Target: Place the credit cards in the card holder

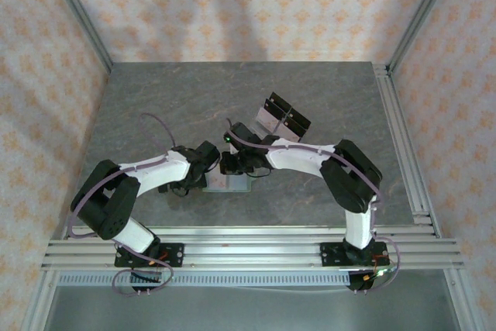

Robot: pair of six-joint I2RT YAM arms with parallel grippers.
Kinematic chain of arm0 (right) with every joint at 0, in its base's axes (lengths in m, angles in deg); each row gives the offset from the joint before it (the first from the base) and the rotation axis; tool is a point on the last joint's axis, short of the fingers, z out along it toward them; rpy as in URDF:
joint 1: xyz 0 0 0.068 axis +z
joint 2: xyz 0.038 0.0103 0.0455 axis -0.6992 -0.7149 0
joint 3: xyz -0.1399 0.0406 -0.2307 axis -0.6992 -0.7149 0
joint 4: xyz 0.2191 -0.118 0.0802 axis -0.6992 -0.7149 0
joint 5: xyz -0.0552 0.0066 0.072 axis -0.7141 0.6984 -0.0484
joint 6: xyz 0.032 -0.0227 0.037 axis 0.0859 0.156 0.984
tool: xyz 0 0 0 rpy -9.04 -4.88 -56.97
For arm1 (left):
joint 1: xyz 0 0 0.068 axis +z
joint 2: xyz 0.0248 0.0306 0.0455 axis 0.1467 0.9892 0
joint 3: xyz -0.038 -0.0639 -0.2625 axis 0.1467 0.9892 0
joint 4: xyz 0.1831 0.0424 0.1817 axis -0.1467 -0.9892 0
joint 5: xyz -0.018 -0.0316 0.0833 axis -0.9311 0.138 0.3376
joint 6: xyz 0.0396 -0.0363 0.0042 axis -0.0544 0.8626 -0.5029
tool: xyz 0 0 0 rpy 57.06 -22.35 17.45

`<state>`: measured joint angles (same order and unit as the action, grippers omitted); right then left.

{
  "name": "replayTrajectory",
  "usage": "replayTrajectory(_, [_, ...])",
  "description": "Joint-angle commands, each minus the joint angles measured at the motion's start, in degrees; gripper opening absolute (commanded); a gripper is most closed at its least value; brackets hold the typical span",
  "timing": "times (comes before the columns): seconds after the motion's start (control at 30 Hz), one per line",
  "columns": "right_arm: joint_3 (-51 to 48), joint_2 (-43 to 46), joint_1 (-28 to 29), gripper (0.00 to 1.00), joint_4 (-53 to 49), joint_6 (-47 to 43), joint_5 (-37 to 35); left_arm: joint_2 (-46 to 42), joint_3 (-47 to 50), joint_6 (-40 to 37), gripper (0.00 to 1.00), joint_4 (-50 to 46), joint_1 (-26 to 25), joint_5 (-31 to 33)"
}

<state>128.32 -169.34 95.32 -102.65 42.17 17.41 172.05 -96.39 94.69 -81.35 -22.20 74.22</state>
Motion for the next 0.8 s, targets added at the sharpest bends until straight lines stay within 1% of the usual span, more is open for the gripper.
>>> replayTrajectory(0.0, [-1.9,0.6,0.2,0.08,-2.6,-0.9,-3.2,1.6,1.6,0.9,1.00,1.9,-0.2,-1.5])
replayTrajectory(0.27, [-1.6,-2.3,0.2,0.06,-1.9,-0.8,-2.5,1.6,1.5,1.0,1.00,1.9,-0.2,-1.4])
replayTrajectory(0.77, [0.0,-5.1,0.2,0.06,-2.1,-1.5,-1.4,2.1,1.6,1.0,1.00,2.4,-0.2,-1.7])
